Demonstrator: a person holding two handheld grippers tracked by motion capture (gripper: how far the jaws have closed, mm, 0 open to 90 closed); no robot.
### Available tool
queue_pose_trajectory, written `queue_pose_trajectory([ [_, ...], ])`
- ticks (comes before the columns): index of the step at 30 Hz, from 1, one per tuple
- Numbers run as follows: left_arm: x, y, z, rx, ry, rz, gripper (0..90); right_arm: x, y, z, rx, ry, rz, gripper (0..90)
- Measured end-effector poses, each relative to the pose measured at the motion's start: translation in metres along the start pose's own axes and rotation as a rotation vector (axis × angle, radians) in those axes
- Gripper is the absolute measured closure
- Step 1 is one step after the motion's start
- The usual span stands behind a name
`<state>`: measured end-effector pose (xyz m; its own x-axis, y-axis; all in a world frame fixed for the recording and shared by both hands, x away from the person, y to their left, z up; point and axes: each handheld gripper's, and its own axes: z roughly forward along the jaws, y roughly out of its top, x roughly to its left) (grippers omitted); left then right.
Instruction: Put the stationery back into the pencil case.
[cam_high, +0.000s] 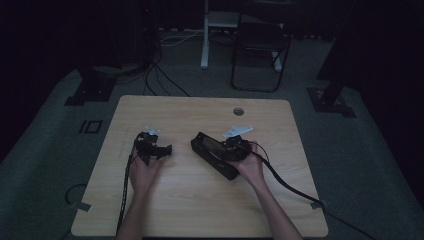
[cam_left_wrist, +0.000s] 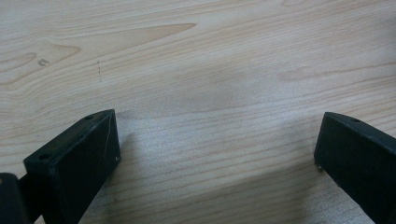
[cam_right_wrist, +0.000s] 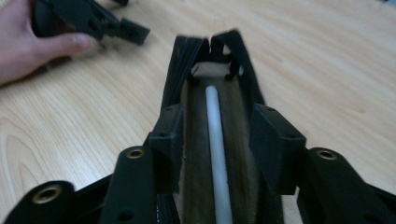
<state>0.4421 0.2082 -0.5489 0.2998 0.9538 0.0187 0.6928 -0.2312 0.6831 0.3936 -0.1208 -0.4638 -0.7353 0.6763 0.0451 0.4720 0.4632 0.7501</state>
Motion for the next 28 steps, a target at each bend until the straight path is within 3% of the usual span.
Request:
queue_pose_trajectory([
  [11, 0.0, 0.0, 0.0, 0.001, 0.0, 0.001, 0.5, -0.002, 0.008, -0.027, -0.075, -0.042, -0.007, 47.1],
  [17, 0.0, 0.0, 0.0, -0.001, 0.0, -0.001, 0.5, -0.002, 0.009, -0.038, -0.085, -0.085, -0.03, 45.3],
  [28, 0.0, 0.0, 0.0, -0.001, 0.0, -0.001, 0.5, -0.006, 0.01, -0.055, -0.081, -0.118, -0.052, 44.2],
])
